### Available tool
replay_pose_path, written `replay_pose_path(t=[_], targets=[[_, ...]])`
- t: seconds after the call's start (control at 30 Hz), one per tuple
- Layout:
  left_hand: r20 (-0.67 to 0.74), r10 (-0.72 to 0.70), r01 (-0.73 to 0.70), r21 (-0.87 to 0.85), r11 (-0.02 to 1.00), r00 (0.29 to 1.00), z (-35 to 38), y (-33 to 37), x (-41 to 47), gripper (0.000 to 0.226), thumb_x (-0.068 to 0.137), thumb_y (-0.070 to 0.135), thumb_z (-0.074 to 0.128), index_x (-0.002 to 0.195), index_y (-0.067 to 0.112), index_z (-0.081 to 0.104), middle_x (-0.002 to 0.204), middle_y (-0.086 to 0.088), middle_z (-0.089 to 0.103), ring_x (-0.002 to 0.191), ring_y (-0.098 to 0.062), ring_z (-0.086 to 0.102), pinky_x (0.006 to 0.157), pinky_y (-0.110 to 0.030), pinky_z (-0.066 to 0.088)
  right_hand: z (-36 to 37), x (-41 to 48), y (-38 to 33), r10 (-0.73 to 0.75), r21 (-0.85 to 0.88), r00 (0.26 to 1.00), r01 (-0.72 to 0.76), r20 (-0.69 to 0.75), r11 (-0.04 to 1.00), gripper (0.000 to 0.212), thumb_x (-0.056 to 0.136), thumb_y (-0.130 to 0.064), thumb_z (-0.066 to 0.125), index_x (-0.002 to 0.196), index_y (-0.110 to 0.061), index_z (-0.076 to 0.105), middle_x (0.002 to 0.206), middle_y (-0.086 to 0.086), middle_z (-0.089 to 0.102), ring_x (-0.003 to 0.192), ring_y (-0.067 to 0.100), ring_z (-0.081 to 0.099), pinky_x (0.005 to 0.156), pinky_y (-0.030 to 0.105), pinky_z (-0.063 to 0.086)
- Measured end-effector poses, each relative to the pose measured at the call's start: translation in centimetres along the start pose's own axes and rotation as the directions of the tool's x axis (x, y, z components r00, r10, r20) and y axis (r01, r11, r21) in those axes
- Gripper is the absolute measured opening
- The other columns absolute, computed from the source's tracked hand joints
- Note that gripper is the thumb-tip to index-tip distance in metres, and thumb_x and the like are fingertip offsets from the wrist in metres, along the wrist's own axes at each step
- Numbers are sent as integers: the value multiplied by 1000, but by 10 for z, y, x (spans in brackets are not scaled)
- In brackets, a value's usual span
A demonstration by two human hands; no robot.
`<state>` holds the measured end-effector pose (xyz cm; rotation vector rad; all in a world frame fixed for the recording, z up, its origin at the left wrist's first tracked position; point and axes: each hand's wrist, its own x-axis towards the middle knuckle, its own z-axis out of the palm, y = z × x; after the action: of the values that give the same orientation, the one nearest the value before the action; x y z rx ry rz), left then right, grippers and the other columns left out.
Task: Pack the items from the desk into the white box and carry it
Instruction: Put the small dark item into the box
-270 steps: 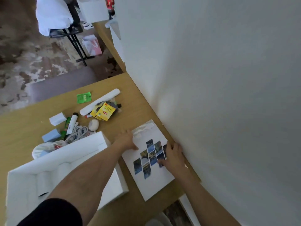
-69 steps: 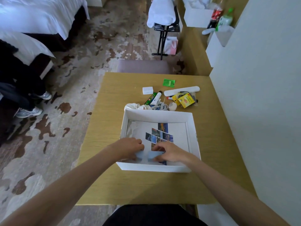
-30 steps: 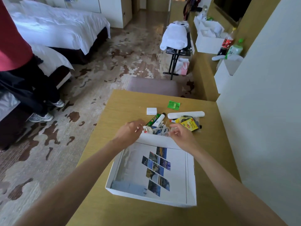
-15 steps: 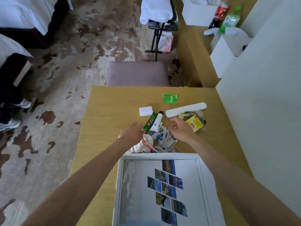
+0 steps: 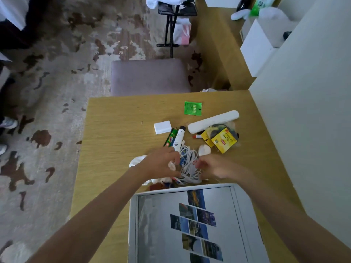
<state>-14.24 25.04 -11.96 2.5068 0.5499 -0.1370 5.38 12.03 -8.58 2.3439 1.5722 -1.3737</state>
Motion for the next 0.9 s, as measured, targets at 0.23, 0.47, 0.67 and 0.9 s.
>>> replay_pose_path(t=[0.23, 0.47, 0.67, 0.9], targets=[[298, -18, -76, 300, 951, 954, -22, 17, -17, 21, 76, 43, 69, 84, 24, 72, 87, 4, 68, 81, -16, 58, 76, -35, 52, 13, 12, -27, 16, -383, 996, 17, 83, 924, 31, 84, -23, 67, 115, -18, 62, 104, 4, 65, 81, 18, 62, 64, 26, 50], [408, -85, -100, 411, 906, 909, -17, 27, -12, 12, 80, 28, 62, 85, 22, 71, 90, 0, 70, 83, -20, 64, 72, -33, 55, 6, 13, -14, -69, -480, 997, 49, -24, 876, 16, 84, -34, 64, 97, -25, 61, 104, 6, 65, 79, 20, 56, 68, 28, 50], [365, -72, -97, 424, 901, 928, -9, 33, 0, 11, 77, 24, 62, 85, 22, 69, 87, -1, 67, 82, -21, 63, 66, -31, 53, -13, 3, 7, -117, -343, 985, 67, -126, 937, 21, 81, -44, 67, 94, -28, 65, 98, -3, 66, 85, 15, 58, 66, 26, 43], [324, -23, -117, 404, 907, 946, -2, 32, -1, 15, 81, 29, 60, 87, 21, 72, 96, 0, 65, 91, -18, 60, 65, -30, 50, -26, -12, 26, -180, -77, 971, 170, -157, 982, 22, 83, -19, 70, 105, -20, 66, 104, -6, 66, 89, 6, 60, 76, 25, 53]])
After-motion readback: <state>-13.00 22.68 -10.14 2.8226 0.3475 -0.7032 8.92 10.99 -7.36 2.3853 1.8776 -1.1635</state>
